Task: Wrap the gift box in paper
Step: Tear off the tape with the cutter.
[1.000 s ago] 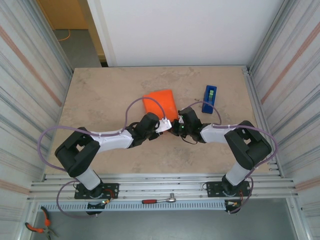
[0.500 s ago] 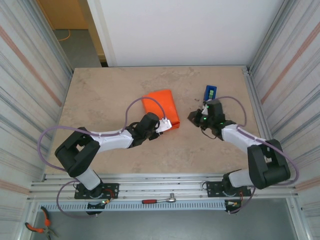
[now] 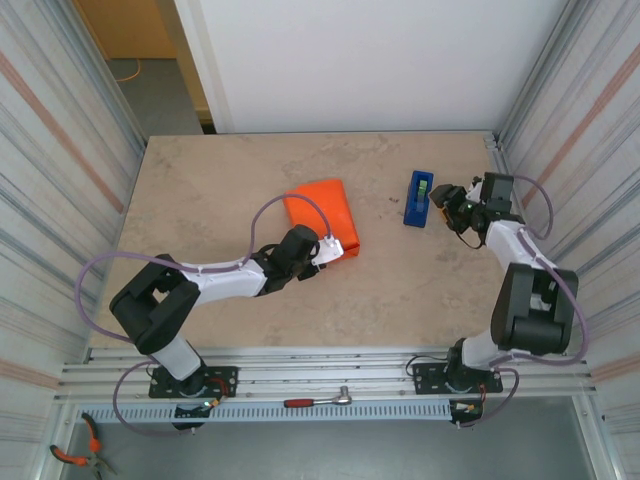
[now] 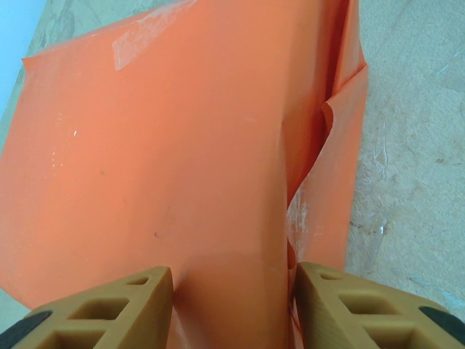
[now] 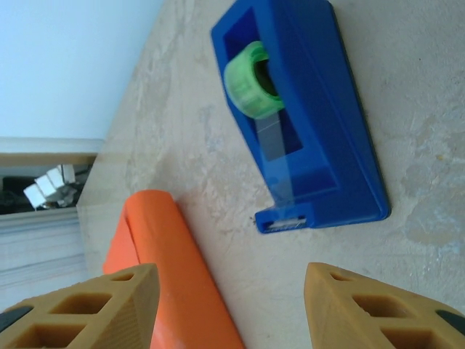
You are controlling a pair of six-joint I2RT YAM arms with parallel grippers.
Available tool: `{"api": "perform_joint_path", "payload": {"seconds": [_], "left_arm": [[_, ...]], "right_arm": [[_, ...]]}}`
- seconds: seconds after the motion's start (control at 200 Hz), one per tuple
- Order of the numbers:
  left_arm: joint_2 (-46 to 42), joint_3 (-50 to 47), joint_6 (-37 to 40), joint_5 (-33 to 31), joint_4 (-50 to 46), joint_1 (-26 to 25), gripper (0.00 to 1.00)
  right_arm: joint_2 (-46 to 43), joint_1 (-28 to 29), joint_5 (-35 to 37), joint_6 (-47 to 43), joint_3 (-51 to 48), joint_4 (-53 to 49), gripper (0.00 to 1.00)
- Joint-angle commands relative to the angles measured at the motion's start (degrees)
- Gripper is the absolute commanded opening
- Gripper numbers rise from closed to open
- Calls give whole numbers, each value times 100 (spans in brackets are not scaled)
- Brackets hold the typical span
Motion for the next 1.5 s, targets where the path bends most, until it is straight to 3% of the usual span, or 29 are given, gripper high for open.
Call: {"api": "perform_joint_path", "payload": {"seconds": [0.0, 0.266, 0.441, 0.827, 1.493], "left_arm": [[58, 26, -27, 74, -184, -21, 48], [61, 10, -27, 82, -163, -22, 48], [98, 19, -45, 115, -154, -21, 48], [94, 12, -58, 117, -156, -31, 48], [107, 11, -45, 130, -173, -48, 48]], "right_arm": [[403, -39, -604, -67, 298, 52, 54], [1031, -149, -902, -33, 514, 330, 50], [1257, -189, -1062, 83, 506, 635, 40], [1741, -186, -1123, 125, 760, 798, 41], [2172, -197, -1440, 381, 752, 1180, 32]]}}
